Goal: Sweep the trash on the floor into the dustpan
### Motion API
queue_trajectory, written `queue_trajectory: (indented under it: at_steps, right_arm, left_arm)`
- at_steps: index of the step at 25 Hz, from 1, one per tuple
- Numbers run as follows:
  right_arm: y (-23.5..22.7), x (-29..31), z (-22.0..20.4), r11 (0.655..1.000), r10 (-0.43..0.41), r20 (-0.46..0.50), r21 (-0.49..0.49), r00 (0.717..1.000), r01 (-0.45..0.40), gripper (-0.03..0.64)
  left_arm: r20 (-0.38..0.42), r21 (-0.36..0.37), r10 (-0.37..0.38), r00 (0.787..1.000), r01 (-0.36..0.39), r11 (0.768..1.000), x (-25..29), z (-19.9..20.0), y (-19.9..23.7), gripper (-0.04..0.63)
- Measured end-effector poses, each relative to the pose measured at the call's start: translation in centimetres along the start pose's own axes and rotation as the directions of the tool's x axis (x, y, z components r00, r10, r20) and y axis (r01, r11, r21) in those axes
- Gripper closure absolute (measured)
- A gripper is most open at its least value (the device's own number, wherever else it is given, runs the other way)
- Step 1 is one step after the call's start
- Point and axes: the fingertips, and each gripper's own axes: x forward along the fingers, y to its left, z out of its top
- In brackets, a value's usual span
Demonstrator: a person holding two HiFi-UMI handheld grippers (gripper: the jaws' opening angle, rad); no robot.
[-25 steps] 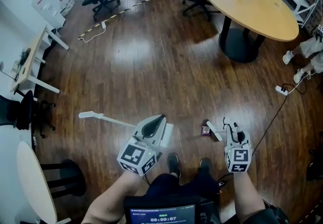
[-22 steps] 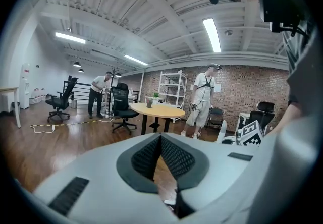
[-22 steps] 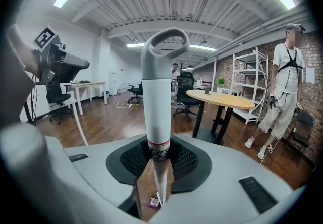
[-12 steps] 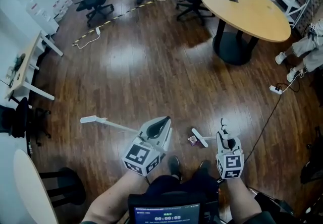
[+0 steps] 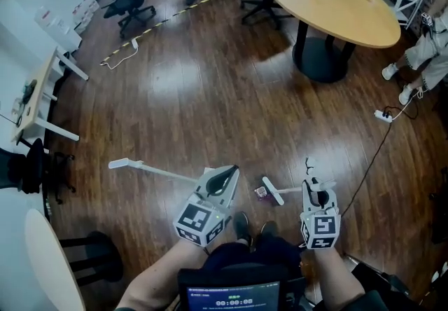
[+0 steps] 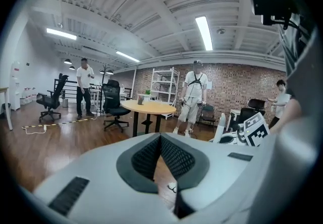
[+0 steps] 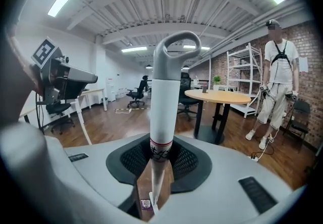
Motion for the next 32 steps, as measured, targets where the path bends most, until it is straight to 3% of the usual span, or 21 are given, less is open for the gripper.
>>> queue_trajectory:
  at_steps: [8,12,17,23,32]
  right_arm:
    - [-5.8,-4.8,-1.3,0.998,-0.066,-0.009,-0.010,0.998,0.066,0.497]
    - [-6.2,-5.5,-3.0,0.993,-0.118,-0.052,-0.023,0.992,0.117,0.497]
    - [-3.4,-4.8,-4.2,0.983,-0.177,-0.087,-0.059,0.980,0.173,0.497]
    - [4.5,-3.0,-6.3,0.970,-0.244,-0.148,-0.027,0.958,0.243,0.497]
    - [24.4,5.1,-3.2,0.981,-0.176,-0.167,0.056,0.970,0.187,0.495]
  left_arm:
    - [-0.027,0.008,-0.020,0.999,0.020,1.000,2.8,-0.5,-6.2,0.594]
    - [-0.043,0.016,-0.017,0.999,0.018,1.000,2.2,-1.2,-6.3,0.594]
    - [-0.040,0.002,-0.031,0.999,0.031,1.000,-0.3,-2.7,-3.6,0.594]
    - [-0.031,0.016,-0.094,0.995,0.094,0.995,-6.3,-4.4,2.2,0.594]
    - [-0.012,0.004,-0.108,0.994,0.108,0.994,-18.1,-6.4,17.0,0.594]
